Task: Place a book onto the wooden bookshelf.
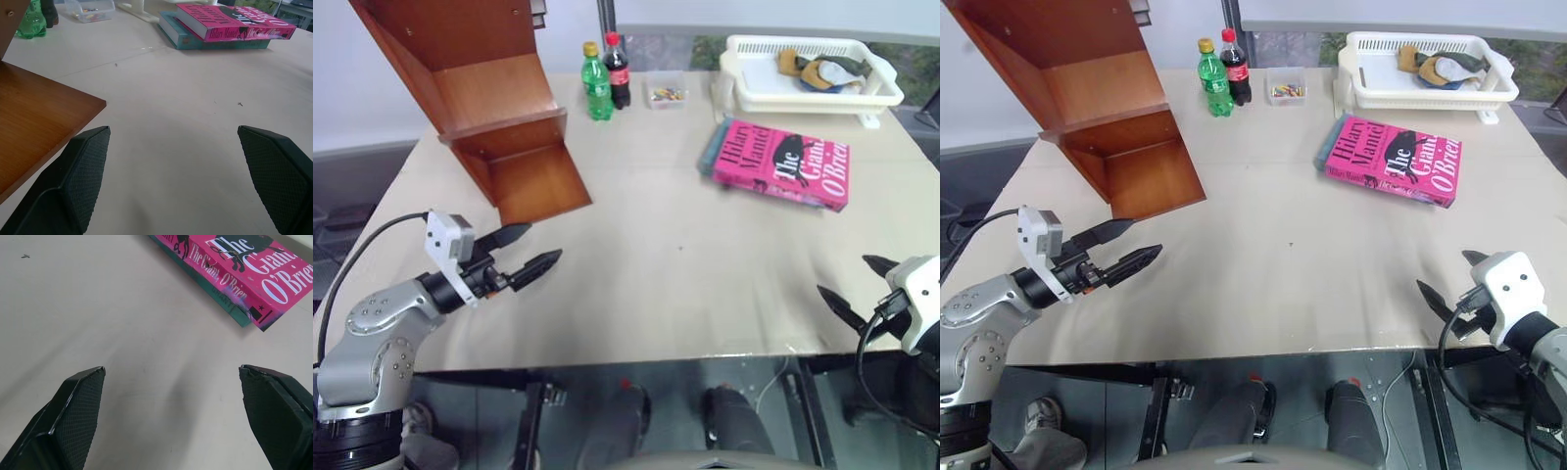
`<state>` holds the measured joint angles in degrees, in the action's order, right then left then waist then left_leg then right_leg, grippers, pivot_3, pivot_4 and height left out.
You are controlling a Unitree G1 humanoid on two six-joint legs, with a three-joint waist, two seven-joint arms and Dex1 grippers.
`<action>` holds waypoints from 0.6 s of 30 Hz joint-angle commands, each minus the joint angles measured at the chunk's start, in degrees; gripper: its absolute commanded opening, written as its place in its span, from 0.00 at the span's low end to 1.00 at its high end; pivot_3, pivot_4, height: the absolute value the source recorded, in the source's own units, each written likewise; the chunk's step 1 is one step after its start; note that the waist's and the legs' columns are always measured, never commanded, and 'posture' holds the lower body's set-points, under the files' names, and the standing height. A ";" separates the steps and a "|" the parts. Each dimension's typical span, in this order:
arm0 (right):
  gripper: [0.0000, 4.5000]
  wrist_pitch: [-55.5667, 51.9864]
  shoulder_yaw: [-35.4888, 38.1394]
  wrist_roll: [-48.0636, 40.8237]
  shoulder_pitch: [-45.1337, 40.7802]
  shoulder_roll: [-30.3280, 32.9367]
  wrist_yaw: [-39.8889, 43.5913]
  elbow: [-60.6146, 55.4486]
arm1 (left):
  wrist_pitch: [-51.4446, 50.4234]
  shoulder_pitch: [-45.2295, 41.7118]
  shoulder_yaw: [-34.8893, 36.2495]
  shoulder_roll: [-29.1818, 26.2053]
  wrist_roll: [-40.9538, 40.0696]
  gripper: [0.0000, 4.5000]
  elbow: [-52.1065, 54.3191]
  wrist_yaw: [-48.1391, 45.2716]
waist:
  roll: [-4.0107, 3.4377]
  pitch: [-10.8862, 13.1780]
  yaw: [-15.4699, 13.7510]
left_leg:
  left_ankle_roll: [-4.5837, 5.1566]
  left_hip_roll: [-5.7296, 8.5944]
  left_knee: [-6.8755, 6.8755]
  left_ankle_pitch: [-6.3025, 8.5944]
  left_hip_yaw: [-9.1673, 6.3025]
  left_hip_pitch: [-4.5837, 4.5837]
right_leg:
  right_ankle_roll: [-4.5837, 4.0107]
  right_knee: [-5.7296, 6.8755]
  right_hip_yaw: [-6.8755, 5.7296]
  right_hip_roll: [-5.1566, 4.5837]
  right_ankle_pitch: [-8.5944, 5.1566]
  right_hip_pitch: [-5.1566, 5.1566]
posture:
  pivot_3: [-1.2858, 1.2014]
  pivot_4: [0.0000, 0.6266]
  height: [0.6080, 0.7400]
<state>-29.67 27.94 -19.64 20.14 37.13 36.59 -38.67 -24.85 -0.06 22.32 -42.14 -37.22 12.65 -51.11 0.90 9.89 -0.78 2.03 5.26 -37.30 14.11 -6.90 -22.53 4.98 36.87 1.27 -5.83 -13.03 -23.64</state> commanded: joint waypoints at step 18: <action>0.52 -5.85 -2.08 0.75 -15.14 -0.01 -8.36 12.24 | -1.38 -3.72 -1.18 0.84 -5.82 1.00 5.54 -0.29 | -0.02 0.00 0.12 | -0.01 0.00 0.01 -0.01 -0.01 -0.02 | -0.02 -0.01 -0.01 0.02 0.01 -0.02 | 0.52 0.24 1.00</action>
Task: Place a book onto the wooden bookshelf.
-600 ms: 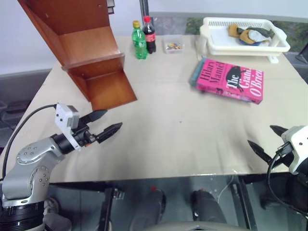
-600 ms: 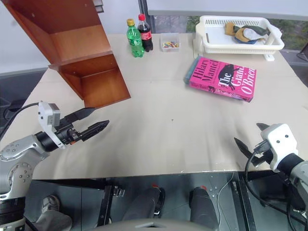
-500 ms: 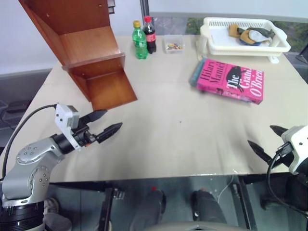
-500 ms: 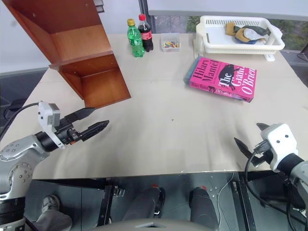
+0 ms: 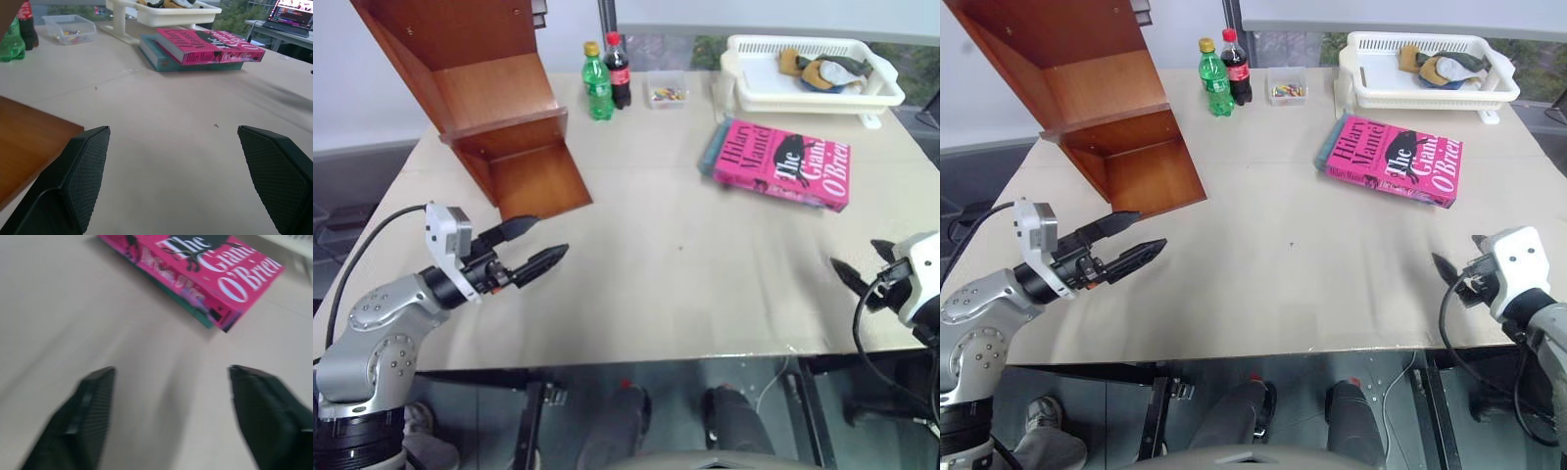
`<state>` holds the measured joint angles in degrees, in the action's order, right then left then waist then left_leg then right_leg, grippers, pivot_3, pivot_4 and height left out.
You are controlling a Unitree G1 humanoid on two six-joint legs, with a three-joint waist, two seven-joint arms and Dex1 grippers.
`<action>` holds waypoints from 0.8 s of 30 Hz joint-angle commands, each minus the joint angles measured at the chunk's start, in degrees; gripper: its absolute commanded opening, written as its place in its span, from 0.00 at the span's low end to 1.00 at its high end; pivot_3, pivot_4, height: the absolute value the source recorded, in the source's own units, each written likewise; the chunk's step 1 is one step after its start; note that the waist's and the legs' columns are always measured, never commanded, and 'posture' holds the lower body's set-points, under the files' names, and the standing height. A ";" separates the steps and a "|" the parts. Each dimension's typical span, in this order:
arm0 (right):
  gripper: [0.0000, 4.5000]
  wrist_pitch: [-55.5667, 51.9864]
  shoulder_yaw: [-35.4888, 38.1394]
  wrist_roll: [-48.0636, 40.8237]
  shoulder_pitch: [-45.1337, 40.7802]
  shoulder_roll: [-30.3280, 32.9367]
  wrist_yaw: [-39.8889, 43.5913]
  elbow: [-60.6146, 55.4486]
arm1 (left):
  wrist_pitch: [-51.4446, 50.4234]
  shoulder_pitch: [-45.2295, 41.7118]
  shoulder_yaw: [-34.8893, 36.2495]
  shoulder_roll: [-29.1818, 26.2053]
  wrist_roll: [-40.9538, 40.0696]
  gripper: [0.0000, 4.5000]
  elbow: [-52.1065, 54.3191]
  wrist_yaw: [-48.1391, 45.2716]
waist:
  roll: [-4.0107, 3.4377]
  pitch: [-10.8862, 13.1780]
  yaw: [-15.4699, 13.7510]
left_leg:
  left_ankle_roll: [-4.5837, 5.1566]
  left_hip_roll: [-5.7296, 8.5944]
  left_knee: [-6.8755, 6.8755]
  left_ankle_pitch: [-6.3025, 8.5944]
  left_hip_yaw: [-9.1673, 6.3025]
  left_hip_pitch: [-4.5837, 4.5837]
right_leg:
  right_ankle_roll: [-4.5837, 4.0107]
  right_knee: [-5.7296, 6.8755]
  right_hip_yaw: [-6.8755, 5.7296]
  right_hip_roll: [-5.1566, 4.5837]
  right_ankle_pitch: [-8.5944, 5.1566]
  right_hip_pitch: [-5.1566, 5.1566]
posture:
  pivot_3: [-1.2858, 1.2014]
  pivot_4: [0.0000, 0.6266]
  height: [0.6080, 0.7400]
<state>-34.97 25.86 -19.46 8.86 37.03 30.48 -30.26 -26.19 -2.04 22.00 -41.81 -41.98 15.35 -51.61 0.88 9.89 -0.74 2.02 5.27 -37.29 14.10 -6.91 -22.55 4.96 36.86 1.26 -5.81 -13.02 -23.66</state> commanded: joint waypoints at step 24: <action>0.00 3.55 -8.70 10.04 -48.27 -7.01 -18.02 56.09 | -2.01 -14.14 -13.99 7.69 -3.08 1.00 10.03 2.07 | -0.06 0.02 1.69 | -0.21 0.07 0.05 -0.15 0.20 -0.05 | -0.07 0.01 0.17 0.01 0.06 -0.10 | 0.52 0.24 1.00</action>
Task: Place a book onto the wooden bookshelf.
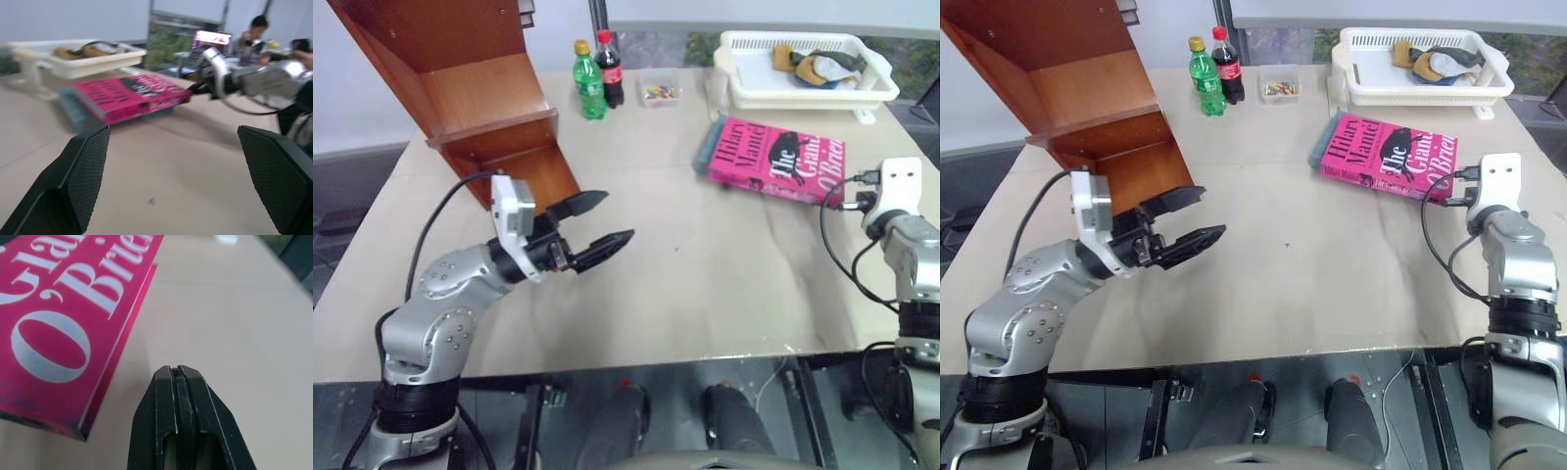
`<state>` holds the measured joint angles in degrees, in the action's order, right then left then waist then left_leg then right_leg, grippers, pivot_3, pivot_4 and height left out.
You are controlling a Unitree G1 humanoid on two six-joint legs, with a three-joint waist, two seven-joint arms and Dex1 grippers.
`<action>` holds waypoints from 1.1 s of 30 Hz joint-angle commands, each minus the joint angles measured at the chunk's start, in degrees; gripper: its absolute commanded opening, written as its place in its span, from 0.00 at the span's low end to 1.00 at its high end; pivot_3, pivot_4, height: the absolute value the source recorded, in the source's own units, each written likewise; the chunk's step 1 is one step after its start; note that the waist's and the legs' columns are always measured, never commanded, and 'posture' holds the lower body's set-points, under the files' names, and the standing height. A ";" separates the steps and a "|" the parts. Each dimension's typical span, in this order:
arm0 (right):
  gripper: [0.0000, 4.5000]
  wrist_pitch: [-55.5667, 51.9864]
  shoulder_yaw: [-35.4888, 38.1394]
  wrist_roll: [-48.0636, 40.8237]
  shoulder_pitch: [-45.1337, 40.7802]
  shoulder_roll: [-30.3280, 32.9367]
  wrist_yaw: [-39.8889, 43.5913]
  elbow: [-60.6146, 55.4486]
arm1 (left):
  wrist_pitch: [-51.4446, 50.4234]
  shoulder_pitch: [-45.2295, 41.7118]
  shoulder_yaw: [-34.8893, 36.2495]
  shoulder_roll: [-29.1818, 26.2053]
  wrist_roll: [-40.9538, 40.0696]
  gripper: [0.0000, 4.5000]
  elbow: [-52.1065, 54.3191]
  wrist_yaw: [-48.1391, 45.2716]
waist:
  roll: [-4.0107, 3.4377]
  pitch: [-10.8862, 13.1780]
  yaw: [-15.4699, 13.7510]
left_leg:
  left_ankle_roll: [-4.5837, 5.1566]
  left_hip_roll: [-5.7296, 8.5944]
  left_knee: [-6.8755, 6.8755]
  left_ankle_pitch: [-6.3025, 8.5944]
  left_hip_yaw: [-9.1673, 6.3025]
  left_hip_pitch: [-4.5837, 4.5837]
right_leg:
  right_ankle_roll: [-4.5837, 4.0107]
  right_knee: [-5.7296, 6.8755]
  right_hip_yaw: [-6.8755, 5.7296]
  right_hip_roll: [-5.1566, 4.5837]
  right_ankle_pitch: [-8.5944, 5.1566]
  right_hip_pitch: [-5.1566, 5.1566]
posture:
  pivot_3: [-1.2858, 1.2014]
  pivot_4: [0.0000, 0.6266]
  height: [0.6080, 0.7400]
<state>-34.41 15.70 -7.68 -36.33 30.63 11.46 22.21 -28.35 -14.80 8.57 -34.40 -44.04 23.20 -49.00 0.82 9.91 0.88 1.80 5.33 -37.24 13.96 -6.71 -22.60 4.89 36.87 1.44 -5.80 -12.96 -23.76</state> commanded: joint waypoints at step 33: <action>0.00 -4.35 -2.18 -19.44 9.35 -12.54 14.96 -19.44 | 3.84 -0.33 -0.33 1.04 1.05 1.00 -1.13 -2.32 | -0.07 0.00 0.05 | 0.00 -0.02 0.01 0.01 -0.01 -0.03 | 0.00 0.10 0.07 0.03 0.00 -0.15 | 0.52 0.24 1.00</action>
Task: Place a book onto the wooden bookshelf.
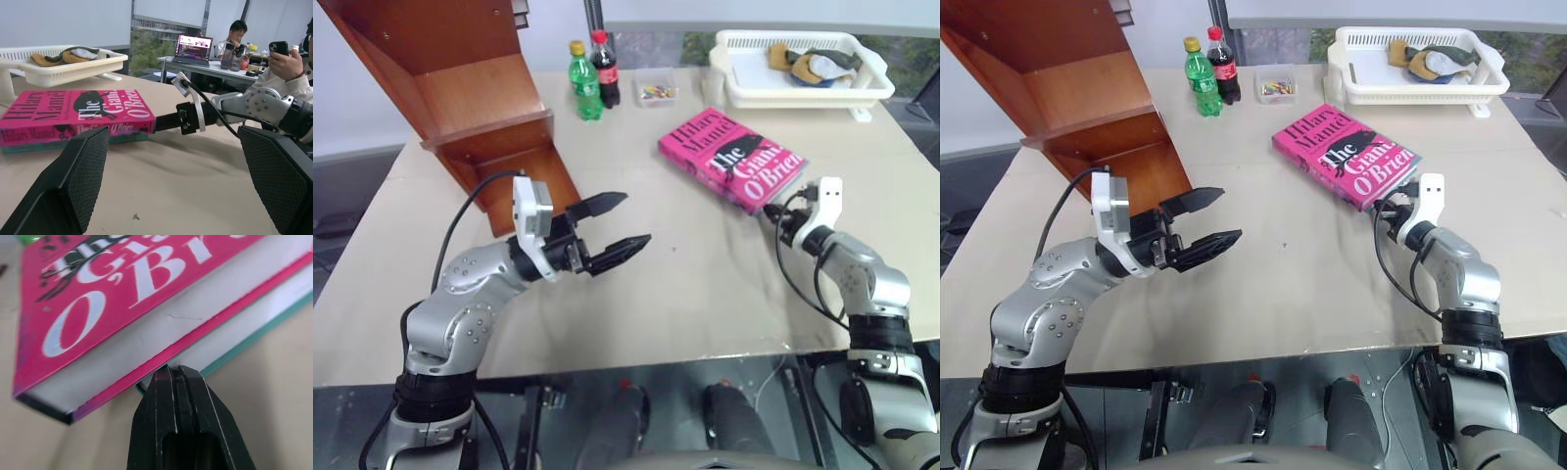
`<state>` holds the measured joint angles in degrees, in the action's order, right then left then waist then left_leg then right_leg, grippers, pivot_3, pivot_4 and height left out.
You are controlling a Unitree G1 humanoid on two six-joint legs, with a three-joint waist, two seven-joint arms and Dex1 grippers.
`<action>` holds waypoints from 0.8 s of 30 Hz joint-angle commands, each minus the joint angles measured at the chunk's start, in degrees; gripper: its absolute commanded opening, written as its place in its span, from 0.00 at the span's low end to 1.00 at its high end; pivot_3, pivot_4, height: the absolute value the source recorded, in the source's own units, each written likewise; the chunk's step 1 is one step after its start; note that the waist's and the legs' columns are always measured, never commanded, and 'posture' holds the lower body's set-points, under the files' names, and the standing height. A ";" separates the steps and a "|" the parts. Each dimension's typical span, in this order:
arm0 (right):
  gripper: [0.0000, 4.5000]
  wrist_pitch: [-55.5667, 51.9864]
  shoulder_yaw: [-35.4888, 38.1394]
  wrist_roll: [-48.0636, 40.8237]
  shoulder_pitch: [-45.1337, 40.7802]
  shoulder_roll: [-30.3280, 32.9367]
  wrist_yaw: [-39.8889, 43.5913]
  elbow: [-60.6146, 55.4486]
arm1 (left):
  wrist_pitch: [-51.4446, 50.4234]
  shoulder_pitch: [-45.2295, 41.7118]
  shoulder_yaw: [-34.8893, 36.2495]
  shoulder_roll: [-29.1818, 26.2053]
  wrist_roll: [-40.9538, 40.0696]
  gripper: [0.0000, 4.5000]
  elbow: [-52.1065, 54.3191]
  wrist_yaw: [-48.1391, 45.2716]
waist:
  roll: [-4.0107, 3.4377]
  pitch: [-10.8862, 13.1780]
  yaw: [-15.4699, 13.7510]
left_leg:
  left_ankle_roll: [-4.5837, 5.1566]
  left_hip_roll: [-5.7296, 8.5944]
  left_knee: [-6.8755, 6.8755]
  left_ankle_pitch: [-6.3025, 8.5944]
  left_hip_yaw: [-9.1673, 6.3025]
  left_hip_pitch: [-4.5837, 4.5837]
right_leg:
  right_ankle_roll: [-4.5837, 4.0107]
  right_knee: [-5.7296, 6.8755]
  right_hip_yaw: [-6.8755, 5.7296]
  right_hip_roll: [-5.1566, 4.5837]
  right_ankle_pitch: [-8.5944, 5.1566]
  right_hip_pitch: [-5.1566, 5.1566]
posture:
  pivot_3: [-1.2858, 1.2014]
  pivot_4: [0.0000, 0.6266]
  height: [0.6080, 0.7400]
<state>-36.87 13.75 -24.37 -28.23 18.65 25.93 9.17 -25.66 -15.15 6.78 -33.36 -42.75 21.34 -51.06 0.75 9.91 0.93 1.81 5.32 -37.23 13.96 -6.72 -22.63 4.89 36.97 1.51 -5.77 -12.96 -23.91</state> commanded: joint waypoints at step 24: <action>0.00 6.14 -2.21 5.07 1.29 -2.72 -11.86 -1.49 | 2.85 -1.40 -1.37 2.53 10.68 1.00 -2.71 9.13 | -0.02 -0.01 0.26 | 0.00 0.03 -0.01 -0.01 0.04 0.01 | 0.00 0.09 0.02 0.01 0.01 -0.03 | 0.52 0.24 1.00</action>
<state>-34.58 10.68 -19.33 -24.37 16.76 14.05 5.62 -24.61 -15.73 5.77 -30.93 -34.80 18.21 -44.38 0.73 9.90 1.19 1.80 5.33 -37.24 13.96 -6.64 -22.60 4.88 37.07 1.55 -5.73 -12.94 -23.94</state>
